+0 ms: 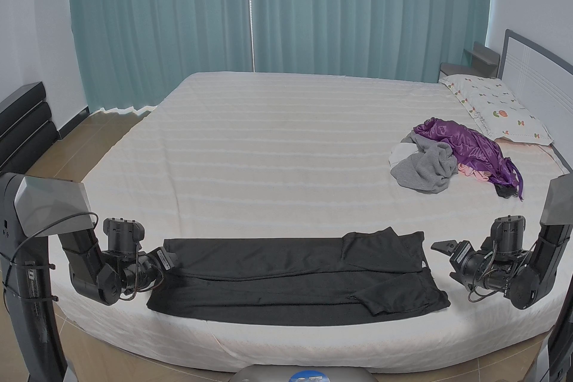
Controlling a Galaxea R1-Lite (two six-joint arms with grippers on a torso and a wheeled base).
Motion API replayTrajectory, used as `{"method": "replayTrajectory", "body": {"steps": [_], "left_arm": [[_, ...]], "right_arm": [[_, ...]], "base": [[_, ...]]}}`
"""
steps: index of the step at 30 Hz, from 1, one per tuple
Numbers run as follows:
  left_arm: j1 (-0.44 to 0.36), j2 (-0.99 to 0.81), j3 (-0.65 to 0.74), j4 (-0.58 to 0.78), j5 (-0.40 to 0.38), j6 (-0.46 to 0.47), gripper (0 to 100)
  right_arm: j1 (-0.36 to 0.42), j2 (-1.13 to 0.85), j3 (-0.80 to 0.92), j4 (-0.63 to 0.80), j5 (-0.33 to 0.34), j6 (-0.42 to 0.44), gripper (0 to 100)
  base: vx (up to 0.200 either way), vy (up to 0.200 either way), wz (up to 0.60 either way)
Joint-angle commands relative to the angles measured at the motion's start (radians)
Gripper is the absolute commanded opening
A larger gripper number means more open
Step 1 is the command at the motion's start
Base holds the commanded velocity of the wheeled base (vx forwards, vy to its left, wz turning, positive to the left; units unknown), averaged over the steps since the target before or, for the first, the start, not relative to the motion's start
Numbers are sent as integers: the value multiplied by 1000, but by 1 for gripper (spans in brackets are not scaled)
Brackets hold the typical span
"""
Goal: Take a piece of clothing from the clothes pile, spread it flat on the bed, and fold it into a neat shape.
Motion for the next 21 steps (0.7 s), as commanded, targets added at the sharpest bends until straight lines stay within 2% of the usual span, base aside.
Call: {"method": "replayTrajectory", "body": {"steps": [1,8,21], "left_arm": [[-1,4,-19,-6,28,-32,0],[-1,-28,-20,-9,48,-43,0],[-1,-28,-19,-9,48,-43,0]], "right_arm": [[62,43,-48,12,-4,4,100],[102,153,-170,103,-29,4,100],[137,190,-372,298,-104,3,100]], "base": [[0,0,0],[0,0,0],[0,0,0]]}}
